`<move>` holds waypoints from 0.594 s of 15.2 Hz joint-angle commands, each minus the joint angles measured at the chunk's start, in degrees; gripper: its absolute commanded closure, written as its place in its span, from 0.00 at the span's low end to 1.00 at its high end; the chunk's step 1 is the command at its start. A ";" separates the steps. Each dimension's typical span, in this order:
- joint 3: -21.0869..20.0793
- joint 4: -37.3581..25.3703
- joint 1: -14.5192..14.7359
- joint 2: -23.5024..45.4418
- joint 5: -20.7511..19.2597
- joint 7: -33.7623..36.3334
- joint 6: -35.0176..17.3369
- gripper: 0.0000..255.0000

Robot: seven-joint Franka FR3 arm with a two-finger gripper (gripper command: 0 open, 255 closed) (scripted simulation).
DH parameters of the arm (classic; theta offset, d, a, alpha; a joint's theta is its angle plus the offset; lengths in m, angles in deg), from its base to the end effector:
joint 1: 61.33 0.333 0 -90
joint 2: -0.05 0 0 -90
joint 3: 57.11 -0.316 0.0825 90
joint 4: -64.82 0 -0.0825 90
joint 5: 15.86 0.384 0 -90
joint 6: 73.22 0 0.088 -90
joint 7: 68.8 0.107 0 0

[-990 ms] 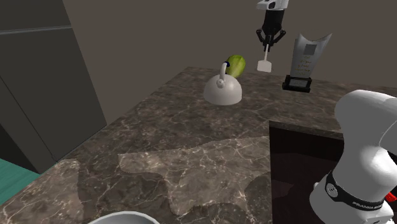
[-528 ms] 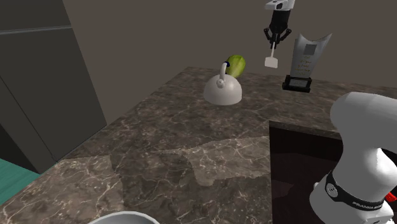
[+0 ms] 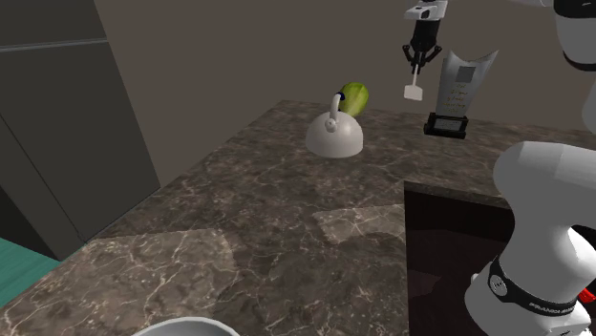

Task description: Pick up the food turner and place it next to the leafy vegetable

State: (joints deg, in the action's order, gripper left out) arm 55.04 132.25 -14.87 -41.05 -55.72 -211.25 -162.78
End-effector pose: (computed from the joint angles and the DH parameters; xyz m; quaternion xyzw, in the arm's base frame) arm -0.0307 -0.6906 0.5370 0.8296 0.5574 -0.0272 0.0187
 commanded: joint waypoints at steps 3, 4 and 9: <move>-0.06 3.45 -1.56 -0.34 -0.30 0.69 -2.85 1.00; -0.08 4.35 -1.95 -0.42 -0.38 0.89 -3.58 1.00; 0.03 8.44 -3.55 -0.94 -0.95 1.90 -7.05 1.00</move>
State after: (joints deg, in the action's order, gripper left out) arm 55.15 139.45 -17.89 -42.00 -56.60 -209.69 -168.91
